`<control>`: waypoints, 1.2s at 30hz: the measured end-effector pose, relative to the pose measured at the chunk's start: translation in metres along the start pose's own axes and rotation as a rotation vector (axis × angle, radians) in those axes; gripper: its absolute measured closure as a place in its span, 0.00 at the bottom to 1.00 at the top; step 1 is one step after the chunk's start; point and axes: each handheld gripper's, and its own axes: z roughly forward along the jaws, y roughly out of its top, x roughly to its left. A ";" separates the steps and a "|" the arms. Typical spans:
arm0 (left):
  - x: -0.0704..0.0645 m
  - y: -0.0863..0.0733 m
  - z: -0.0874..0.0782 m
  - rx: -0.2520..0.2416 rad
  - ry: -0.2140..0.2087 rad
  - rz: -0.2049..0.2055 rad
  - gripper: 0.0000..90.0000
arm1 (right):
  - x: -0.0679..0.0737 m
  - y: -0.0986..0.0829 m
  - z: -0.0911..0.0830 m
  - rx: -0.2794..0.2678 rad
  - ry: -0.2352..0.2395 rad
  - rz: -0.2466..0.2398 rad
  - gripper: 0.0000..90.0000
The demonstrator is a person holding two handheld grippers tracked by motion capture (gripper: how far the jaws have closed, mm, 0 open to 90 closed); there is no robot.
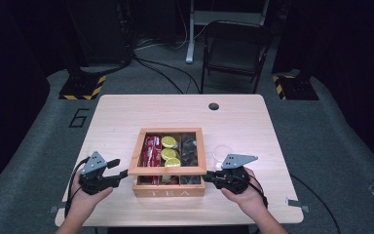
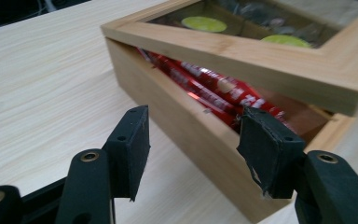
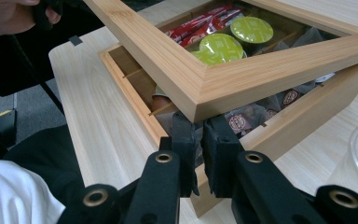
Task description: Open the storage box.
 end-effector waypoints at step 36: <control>-0.026 0.027 -0.004 -0.079 -0.048 0.027 0.48 | -0.003 0.009 -0.005 -0.110 -0.118 -0.046 0.59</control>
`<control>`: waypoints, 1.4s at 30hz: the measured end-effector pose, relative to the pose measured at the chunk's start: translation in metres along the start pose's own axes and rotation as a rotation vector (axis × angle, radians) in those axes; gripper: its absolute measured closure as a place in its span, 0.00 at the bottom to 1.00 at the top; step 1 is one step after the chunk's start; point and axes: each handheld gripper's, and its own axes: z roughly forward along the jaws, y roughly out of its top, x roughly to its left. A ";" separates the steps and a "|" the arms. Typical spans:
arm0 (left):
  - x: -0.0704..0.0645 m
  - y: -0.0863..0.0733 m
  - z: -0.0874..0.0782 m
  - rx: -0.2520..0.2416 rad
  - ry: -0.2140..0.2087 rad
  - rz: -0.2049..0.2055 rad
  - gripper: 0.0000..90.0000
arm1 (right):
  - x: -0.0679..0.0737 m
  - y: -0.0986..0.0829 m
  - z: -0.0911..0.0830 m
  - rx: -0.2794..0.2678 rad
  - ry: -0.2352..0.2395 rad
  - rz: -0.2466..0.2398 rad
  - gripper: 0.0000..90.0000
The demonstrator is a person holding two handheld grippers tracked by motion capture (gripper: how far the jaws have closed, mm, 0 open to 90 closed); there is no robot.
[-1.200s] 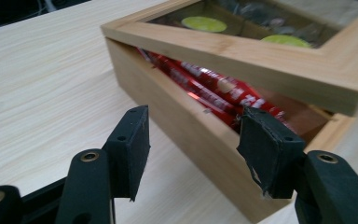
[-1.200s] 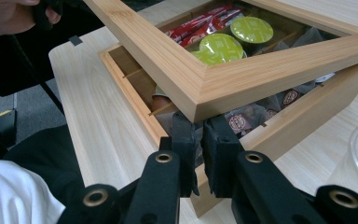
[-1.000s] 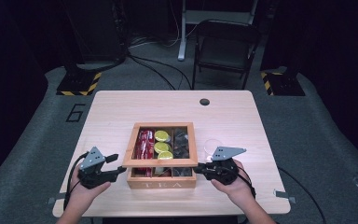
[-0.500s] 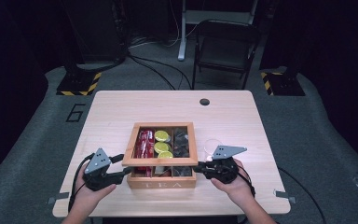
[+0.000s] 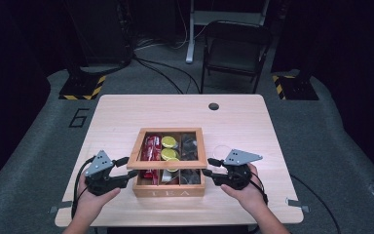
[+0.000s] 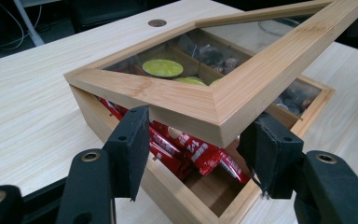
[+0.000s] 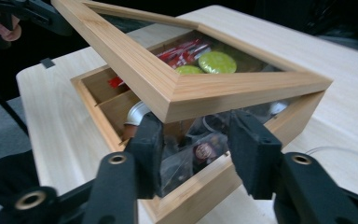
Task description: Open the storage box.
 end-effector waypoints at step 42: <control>0.039 0.057 0.032 -0.060 0.112 -0.013 0.54 | -0.026 0.085 0.002 -0.047 -0.060 -0.021 0.58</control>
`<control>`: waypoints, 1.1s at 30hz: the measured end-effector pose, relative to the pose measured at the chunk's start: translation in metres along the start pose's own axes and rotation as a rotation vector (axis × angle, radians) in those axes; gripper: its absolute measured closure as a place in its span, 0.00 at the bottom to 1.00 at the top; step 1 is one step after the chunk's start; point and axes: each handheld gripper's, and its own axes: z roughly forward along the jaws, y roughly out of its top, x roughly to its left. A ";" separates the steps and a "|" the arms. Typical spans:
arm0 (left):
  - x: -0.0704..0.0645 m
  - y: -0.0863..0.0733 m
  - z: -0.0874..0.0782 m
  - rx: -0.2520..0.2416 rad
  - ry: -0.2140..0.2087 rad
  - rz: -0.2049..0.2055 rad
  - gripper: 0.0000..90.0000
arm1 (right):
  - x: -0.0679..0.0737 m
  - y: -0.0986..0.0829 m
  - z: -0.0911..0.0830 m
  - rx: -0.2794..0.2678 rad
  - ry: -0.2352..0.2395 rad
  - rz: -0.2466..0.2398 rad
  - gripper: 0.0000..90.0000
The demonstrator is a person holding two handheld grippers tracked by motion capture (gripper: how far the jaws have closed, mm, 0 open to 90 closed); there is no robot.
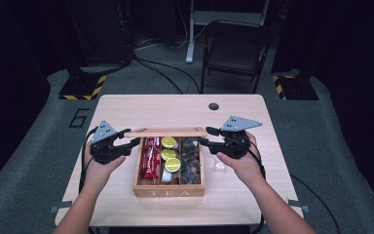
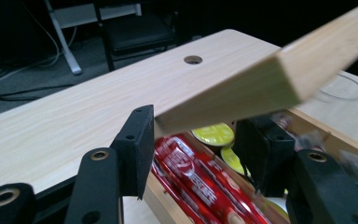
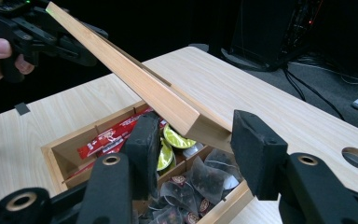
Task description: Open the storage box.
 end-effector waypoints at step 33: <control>0.019 0.001 0.021 -0.026 0.001 -0.084 0.62 | 0.013 -0.033 0.003 -0.010 -0.125 0.018 0.56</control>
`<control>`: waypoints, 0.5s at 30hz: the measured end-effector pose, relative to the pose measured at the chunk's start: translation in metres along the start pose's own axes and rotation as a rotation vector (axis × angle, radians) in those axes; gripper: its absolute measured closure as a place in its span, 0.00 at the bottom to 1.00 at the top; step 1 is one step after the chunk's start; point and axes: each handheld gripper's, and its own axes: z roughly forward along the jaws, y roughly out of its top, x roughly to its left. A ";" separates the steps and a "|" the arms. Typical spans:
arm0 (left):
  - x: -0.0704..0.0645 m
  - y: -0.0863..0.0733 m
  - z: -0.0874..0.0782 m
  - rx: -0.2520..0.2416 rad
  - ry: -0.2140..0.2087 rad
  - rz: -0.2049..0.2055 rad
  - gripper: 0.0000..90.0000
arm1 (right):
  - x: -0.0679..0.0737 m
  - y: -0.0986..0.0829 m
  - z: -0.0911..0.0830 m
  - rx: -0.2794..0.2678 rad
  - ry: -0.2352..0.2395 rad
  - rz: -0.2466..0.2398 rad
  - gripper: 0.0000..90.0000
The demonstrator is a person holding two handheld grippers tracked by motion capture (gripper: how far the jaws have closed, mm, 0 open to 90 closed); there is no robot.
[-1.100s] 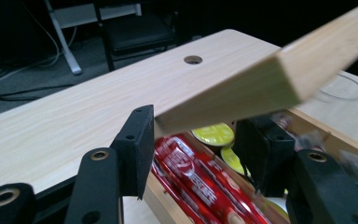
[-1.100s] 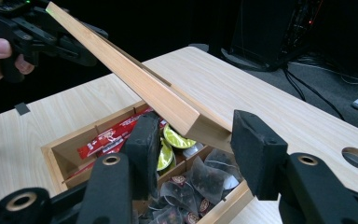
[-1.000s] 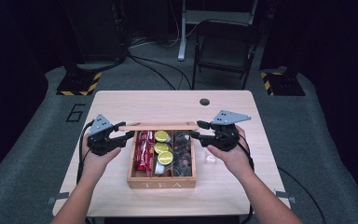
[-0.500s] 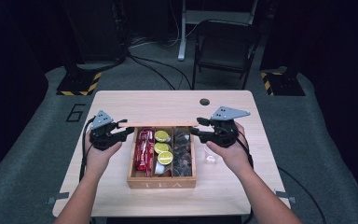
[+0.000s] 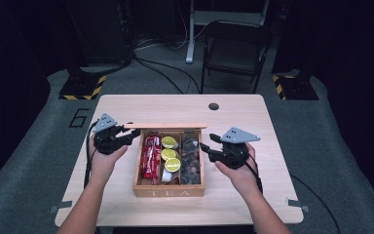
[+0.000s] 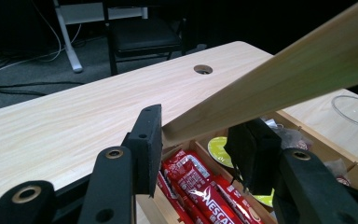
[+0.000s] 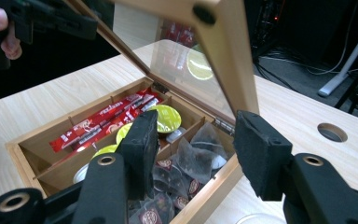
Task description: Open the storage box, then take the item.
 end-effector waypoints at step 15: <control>-0.003 -0.001 -0.001 0.015 0.008 0.015 0.62 | 0.018 -0.030 0.019 0.083 0.094 -0.016 0.59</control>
